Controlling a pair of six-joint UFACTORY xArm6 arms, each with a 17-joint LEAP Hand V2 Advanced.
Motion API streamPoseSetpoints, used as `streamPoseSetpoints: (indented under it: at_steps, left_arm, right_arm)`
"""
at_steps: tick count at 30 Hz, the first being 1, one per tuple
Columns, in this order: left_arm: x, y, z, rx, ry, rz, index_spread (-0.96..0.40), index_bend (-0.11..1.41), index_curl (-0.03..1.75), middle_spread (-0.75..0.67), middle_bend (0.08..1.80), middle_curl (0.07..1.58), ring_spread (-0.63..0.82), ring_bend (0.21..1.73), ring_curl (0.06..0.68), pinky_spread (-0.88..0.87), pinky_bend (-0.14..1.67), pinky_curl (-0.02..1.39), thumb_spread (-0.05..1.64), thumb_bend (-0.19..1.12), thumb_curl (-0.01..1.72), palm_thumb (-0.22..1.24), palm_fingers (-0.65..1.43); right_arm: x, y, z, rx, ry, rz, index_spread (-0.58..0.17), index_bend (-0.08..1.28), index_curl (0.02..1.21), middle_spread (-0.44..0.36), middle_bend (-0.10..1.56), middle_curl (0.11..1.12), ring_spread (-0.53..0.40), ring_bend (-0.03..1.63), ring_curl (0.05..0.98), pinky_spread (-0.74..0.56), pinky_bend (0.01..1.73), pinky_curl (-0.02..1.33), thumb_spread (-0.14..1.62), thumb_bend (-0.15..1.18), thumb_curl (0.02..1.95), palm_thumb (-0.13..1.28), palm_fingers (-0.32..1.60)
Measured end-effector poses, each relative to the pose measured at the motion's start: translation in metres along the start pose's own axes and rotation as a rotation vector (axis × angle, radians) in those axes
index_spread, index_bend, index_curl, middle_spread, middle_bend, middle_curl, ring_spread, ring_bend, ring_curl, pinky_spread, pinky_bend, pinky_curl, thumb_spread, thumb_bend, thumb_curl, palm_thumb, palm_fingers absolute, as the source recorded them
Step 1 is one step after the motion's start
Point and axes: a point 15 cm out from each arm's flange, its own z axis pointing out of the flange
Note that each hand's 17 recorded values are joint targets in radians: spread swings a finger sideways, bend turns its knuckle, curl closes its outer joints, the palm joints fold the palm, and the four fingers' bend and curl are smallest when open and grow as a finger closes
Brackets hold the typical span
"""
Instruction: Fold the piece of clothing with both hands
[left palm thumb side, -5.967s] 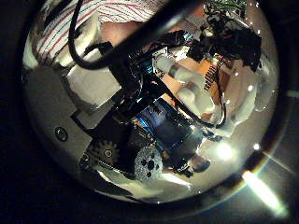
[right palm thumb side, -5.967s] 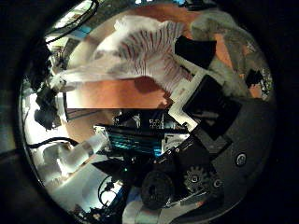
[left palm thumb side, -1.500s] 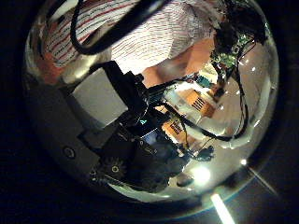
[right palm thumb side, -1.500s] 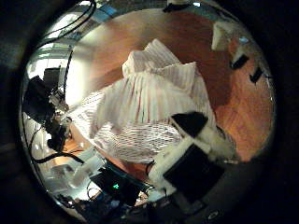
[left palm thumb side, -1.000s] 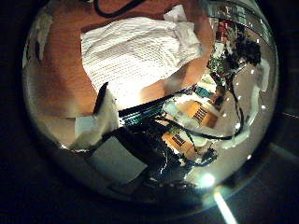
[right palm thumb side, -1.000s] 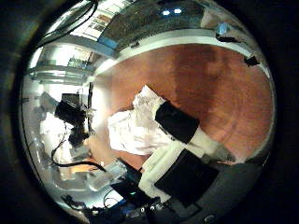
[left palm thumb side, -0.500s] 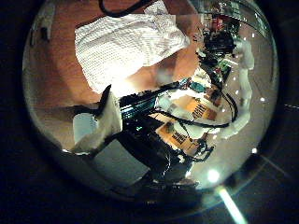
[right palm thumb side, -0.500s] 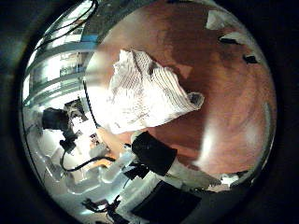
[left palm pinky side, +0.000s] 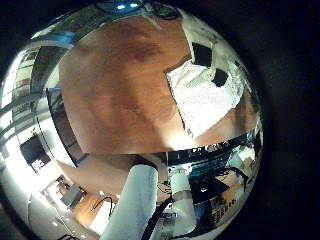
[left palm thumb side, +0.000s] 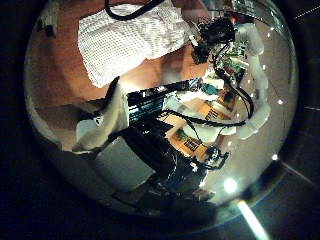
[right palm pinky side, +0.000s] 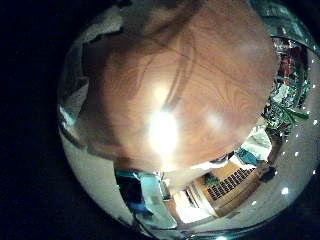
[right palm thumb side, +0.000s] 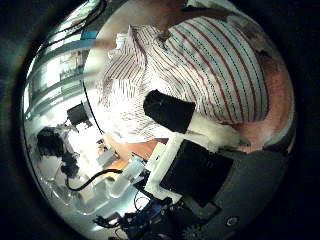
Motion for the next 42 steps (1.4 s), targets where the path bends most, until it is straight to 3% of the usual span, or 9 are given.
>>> streamPoseSetpoints:
  at_steps: [1, 7, 12, 21, 27, 34, 42]
  left_arm:
    - [0.004, 0.001, 0.002, -0.004, 0.001, 0.006, -0.17, 0.20, 0.53, 0.06, 0.20, 0.49, -0.04, 0.75, 0.351, 0.00, 0.18, 0.77, 1.16, -0.02, 0.39, 0.54, 0.29]
    - [0.025, 0.004, 0.013, -0.007, 0.015, 0.041, -0.18, 0.19, 0.52, 0.06, 0.19, 0.47, -0.05, 0.73, 0.341, 0.01, 0.19, 0.73, 1.16, -0.02, 0.39, 0.55, 0.30]
    - [0.042, 0.005, 0.022, -0.008, 0.020, 0.071, -0.18, 0.19, 0.51, 0.06, 0.19, 0.46, -0.05, 0.72, 0.334, 0.02, 0.19, 0.70, 1.16, -0.02, 0.39, 0.55, 0.30]
    - [0.061, 0.006, 0.044, -0.029, 0.004, 0.115, -0.18, 0.20, 0.51, 0.05, 0.19, 0.44, -0.05, 0.71, 0.323, 0.03, 0.19, 0.66, 1.17, -0.02, 0.39, 0.55, 0.32]
    - [0.082, -0.008, 0.086, -0.030, -0.007, 0.163, -0.18, 0.20, 0.51, 0.04, 0.19, 0.42, -0.03, 0.69, 0.314, 0.04, 0.19, 0.64, 1.18, -0.01, 0.39, 0.57, 0.30]
    - [0.106, -0.042, 0.137, 0.077, -0.010, 0.201, -0.17, 0.19, 0.50, 0.03, 0.20, 0.42, 0.00, 0.67, 0.305, 0.06, 0.19, 0.61, 1.18, -0.02, 0.38, 0.58, 0.31]
    - [0.097, -0.052, 0.140, 0.094, -0.006, 0.181, -0.17, 0.19, 0.49, 0.02, 0.19, 0.42, 0.01, 0.66, 0.295, 0.07, 0.19, 0.59, 1.19, -0.02, 0.38, 0.58, 0.32]
  right_arm:
    - [0.001, 0.000, 0.000, -0.001, 0.000, 0.001, -0.326, 0.58, 0.64, -0.150, 0.97, 0.63, -0.207, 1.19, 0.470, -0.34, 1.08, 0.40, 1.18, 0.03, 0.35, 0.46, 1.33]
    - [0.025, 0.017, 0.011, -0.039, -0.016, 0.021, -0.314, 0.90, 0.78, -0.139, 1.16, 0.70, -0.203, 1.29, 0.533, -0.28, 1.25, 0.50, 1.22, 0.19, 0.46, 0.85, 1.28]
    - [0.056, 0.038, 0.012, -0.050, -0.043, 0.039, -0.285, 1.03, 0.82, -0.127, 1.27, 0.74, -0.200, 1.36, 0.584, -0.23, 1.33, 0.57, 1.19, 0.21, 0.54, 0.96, 1.21]
    - [0.124, 0.083, 0.001, -0.001, -0.101, 0.117, -0.244, 1.11, 0.83, -0.108, 1.34, 0.74, -0.191, 1.42, 0.631, -0.19, 1.36, 0.65, 1.18, 0.19, 0.64, 0.99, 1.15]
    - [0.158, 0.103, -0.012, 0.043, -0.122, 0.166, -0.231, 1.13, 0.82, -0.101, 1.36, 0.74, -0.186, 1.43, 0.646, -0.18, 1.34, 0.69, 1.19, 0.17, 0.69, 0.98, 1.14]
    - [0.148, 0.109, -0.033, 0.082, -0.116, 0.150, -0.223, 1.14, 0.81, -0.098, 1.37, 0.73, -0.184, 1.43, 0.655, -0.17, 1.32, 0.74, 1.20, 0.14, 0.74, 0.98, 1.14]
    - [0.076, 0.127, -0.089, 0.171, -0.134, 0.075, -0.216, 1.15, 0.79, -0.101, 1.37, 0.72, -0.182, 1.43, 0.661, -0.18, 1.29, 0.78, 1.20, 0.11, 0.79, 0.98, 1.15]
